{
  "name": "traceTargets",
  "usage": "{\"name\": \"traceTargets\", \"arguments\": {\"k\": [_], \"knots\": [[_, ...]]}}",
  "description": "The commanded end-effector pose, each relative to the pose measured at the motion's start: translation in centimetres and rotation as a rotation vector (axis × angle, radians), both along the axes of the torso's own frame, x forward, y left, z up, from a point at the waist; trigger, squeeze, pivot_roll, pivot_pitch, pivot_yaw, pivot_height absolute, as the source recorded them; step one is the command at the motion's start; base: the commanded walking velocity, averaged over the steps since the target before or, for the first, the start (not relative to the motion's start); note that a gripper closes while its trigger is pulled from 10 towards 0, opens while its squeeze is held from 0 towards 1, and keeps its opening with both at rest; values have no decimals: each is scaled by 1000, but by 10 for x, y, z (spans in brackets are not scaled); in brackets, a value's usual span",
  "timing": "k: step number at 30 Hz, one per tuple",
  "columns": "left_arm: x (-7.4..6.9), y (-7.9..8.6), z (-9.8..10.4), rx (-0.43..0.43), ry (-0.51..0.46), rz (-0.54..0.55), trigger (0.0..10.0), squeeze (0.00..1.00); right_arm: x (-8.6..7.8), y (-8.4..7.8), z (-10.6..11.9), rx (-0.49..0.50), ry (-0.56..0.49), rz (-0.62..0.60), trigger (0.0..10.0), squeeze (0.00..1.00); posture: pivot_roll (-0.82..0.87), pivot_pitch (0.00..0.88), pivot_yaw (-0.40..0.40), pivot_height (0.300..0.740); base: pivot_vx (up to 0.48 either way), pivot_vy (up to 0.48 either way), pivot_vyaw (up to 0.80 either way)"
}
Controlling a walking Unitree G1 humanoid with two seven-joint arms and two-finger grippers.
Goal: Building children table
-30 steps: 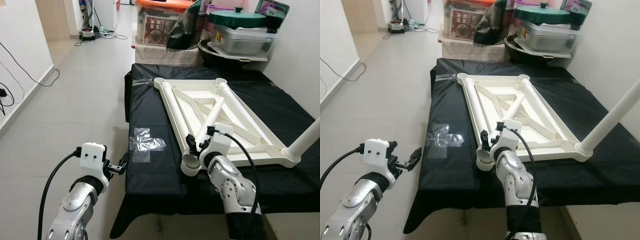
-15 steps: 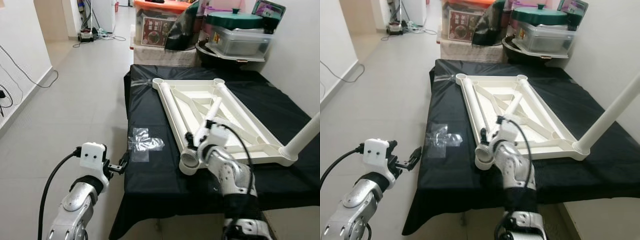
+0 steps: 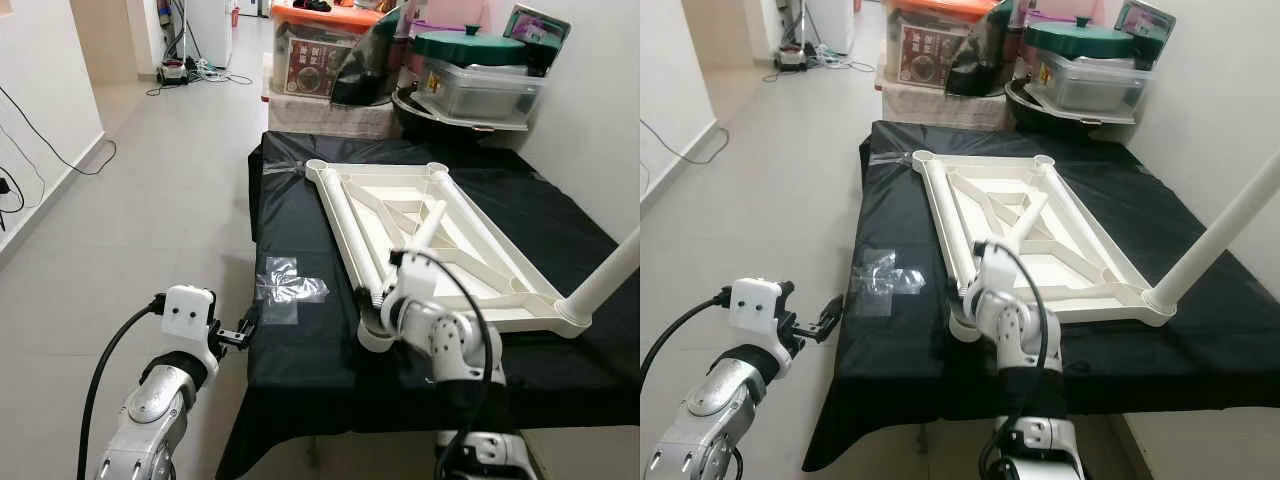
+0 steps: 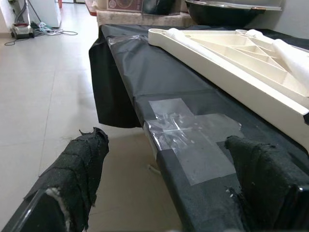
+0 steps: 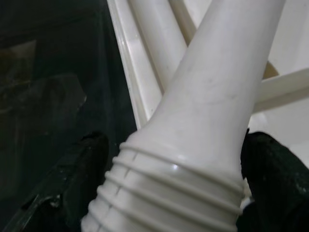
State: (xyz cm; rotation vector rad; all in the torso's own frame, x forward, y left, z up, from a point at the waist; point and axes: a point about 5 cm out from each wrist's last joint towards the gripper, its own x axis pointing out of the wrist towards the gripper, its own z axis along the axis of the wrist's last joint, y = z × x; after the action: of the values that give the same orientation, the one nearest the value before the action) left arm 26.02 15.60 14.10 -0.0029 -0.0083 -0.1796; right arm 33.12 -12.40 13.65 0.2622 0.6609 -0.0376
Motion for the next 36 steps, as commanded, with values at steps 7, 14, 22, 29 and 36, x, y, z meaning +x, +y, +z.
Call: {"name": "traceTargets", "arguments": {"k": [7,14,22,29,36], "knots": [[0,-1,-5,27,27,-2,10000,0,-6,-3,-4,-14,24,1,0,0,63,0,-161,740,0,0,0],[1,0,-6,30,27,11,10000,0,-3,-1,4,31,-37,-24,0,0,63,0,-160,740,0,0,0],[2,0,-2,-7,14,4,10000,0,8,10,62,327,-413,77,0,0,66,0,-148,740,0,0,0],[1,2,22,-203,-69,-47,10000,0,-11,26,97,348,-730,550,0,0,79,0,-151,740,0,0,0],[-2,11,52,-460,-193,-88,10000,0,-32,25,79,260,-746,844,0,0,93,0,-155,740,0,0,0]]}}
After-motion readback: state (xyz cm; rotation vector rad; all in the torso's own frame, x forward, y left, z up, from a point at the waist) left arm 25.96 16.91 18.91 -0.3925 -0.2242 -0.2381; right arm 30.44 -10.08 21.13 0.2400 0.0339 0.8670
